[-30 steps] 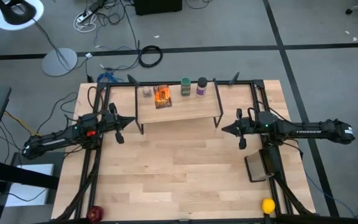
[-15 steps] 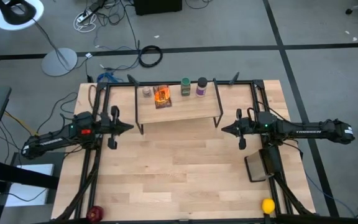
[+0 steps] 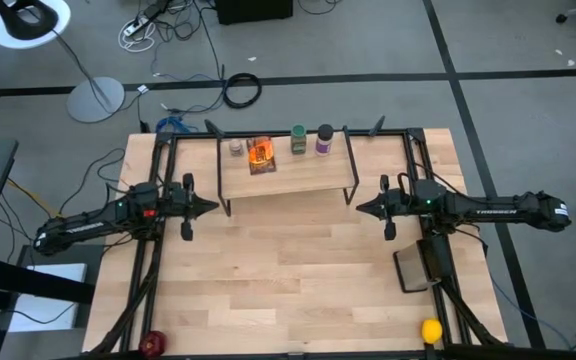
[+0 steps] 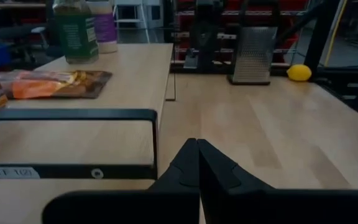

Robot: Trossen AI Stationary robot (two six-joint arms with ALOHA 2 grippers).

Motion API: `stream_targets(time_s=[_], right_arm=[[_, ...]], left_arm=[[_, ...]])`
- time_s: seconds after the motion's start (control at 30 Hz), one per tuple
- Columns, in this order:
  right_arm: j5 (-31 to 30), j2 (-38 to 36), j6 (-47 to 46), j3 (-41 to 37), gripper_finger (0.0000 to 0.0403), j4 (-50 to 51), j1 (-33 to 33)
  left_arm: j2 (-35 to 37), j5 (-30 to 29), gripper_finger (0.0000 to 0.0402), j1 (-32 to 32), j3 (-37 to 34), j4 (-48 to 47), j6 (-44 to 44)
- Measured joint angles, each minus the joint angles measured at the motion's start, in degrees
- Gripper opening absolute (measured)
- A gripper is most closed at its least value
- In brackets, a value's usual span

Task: Shelf spices
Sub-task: Adjust the shelf

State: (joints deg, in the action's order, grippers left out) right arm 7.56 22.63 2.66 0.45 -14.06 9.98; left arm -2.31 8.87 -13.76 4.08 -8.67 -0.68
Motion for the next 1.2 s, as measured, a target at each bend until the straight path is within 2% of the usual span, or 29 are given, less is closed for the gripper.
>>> stream_targets(time_s=[0.27,0.67,1.2], right_arm=[[-0.22,0.02,-0.02,-0.02,0.0001,0.0,-0.01],[-0.64,0.02,-0.76,-0.02,0.0002,0.02,0.0],[-0.57,0.0,-1.05,-0.02,0.0002,0.07,0.0]], left_arm=[[-1.15,-0.35,0.0,0.0,-1.8,5.54,0.72],[-9.73,-3.22,0.0,0.02,-3.61,12.73,1.07],[-9.81,-8.95,0.0,0.01,-3.63,12.92,0.94]])
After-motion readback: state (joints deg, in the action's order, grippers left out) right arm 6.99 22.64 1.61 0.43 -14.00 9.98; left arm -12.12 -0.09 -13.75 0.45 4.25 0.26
